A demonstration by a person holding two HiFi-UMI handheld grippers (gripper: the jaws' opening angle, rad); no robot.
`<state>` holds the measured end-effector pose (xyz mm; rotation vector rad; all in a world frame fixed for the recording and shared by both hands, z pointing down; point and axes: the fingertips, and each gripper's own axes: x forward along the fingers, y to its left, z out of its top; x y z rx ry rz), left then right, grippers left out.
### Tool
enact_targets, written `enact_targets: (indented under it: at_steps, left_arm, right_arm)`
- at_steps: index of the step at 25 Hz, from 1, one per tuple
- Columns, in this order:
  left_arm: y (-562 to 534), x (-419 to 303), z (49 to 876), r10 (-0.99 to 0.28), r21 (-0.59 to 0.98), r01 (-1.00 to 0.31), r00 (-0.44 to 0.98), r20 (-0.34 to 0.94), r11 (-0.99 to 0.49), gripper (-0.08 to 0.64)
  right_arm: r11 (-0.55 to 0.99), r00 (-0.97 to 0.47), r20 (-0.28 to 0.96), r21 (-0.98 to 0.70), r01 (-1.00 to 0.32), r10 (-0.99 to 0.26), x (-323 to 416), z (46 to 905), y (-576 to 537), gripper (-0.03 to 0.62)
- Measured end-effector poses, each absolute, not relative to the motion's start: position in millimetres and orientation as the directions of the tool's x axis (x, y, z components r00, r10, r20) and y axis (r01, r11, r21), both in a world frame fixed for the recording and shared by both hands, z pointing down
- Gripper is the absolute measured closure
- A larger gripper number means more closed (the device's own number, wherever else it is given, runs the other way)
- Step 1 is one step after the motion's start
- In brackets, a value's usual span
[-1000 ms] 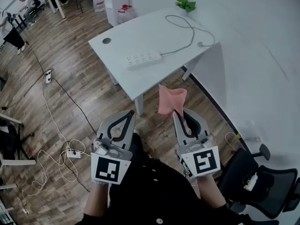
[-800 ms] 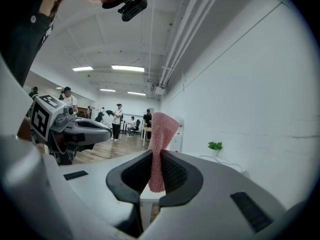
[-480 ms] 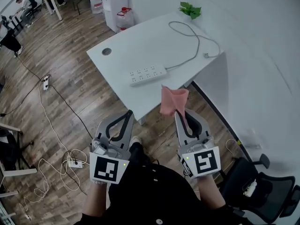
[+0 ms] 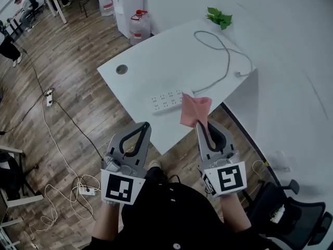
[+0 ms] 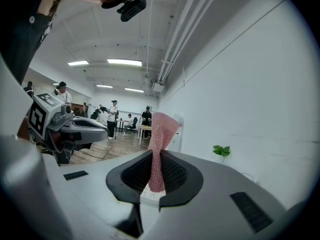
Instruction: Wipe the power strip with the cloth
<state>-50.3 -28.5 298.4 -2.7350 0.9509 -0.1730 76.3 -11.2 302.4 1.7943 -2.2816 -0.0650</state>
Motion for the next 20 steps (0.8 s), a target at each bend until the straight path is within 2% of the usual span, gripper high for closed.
enact_targets:
  at_steps: [8, 20]
  left_arm:
    - [-67.9, -69.3, 305.0, -0.619, -0.272, -0.589, 0.785, 0.030, -0.761, 0.546]
    - [-92.3, -61.9, 309.1, -0.649, -0.256, -0.620, 0.760, 0.038, -0.742, 0.546]
  right_arm:
    - [0.225, -0.189, 0.191, 0.191, -0.955, -0.963, 66.6, 309.8, -47.4, 0.531]
    - [0.293, -0.249, 0.210, 0.217, -0.931, -0.946, 65.7, 312.5, -76.2, 0.531]
